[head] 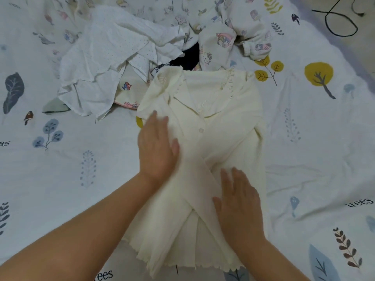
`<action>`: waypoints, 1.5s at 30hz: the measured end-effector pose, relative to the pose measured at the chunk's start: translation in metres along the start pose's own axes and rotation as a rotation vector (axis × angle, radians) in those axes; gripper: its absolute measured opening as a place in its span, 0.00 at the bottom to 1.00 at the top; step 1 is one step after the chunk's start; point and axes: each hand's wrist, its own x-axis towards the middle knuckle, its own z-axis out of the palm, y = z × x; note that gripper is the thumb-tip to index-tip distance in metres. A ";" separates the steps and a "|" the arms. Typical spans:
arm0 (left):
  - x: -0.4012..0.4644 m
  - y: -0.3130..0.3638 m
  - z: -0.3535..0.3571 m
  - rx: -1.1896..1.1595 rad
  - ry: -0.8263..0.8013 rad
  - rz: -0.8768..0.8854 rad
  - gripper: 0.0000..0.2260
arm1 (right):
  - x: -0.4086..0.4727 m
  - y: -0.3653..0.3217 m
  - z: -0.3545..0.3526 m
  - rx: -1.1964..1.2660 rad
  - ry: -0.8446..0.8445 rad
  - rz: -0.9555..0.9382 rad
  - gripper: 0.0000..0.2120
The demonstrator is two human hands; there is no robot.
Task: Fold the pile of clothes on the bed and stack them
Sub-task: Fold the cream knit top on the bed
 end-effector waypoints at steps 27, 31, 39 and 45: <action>-0.107 -0.100 -0.071 0.475 -0.655 0.915 0.52 | -0.068 0.116 0.021 -0.293 -0.038 -0.784 0.35; -0.103 -0.098 -0.071 0.372 -0.696 0.910 0.51 | -0.060 0.114 0.018 -0.261 0.045 -0.807 0.32; -0.109 -0.098 -0.058 0.194 -0.666 0.870 0.41 | -0.057 0.105 0.016 -0.226 -0.046 -0.803 0.40; -0.105 -0.088 -0.073 0.179 -0.703 0.870 0.34 | -0.050 0.097 -0.004 -0.013 -0.153 -0.746 0.29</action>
